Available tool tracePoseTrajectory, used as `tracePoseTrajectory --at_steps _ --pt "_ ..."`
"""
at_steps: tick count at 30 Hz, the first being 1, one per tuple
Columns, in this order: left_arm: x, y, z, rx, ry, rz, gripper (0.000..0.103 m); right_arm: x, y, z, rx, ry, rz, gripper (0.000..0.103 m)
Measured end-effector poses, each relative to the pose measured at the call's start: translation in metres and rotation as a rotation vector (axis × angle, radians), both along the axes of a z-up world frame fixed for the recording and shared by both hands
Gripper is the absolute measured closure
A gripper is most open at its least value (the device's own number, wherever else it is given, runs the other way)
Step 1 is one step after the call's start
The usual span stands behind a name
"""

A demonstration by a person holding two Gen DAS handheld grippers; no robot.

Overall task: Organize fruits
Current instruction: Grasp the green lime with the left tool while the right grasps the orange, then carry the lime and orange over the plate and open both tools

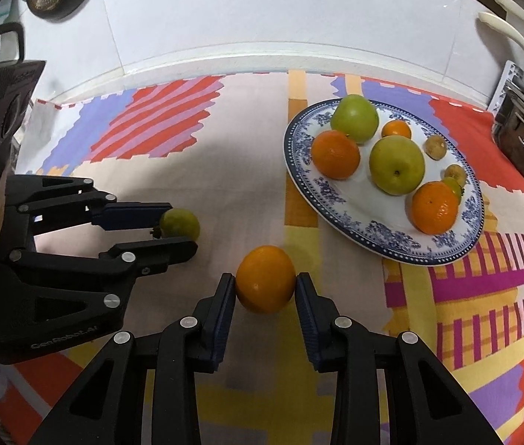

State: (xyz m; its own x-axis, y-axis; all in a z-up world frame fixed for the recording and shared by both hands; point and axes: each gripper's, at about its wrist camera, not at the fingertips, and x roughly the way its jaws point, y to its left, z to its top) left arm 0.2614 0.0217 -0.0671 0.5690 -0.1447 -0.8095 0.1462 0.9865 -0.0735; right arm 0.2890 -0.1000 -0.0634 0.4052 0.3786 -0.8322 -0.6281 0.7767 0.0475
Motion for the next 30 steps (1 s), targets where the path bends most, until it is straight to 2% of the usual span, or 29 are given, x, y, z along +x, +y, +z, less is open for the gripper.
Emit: tracePoseTrajectory --at_steps 6,10,16,30 --pt "-0.010 -0.004 0.019 0.008 -0.037 0.015 0.074 -0.005 -0.009 0.014 0.018 -0.027 -0.023 0.069" --pt "-0.013 -0.007 0.034 -0.016 -0.051 0.014 0.074 -0.009 -0.016 0.028 0.038 -0.056 -0.045 0.069" --pt "-0.013 -0.015 0.058 -0.002 -0.109 0.010 0.074 -0.011 -0.027 0.051 0.066 -0.103 -0.074 0.069" --pt "0.016 -0.036 0.103 0.012 -0.218 -0.021 0.074 0.009 -0.053 0.097 0.113 -0.207 -0.140 0.069"
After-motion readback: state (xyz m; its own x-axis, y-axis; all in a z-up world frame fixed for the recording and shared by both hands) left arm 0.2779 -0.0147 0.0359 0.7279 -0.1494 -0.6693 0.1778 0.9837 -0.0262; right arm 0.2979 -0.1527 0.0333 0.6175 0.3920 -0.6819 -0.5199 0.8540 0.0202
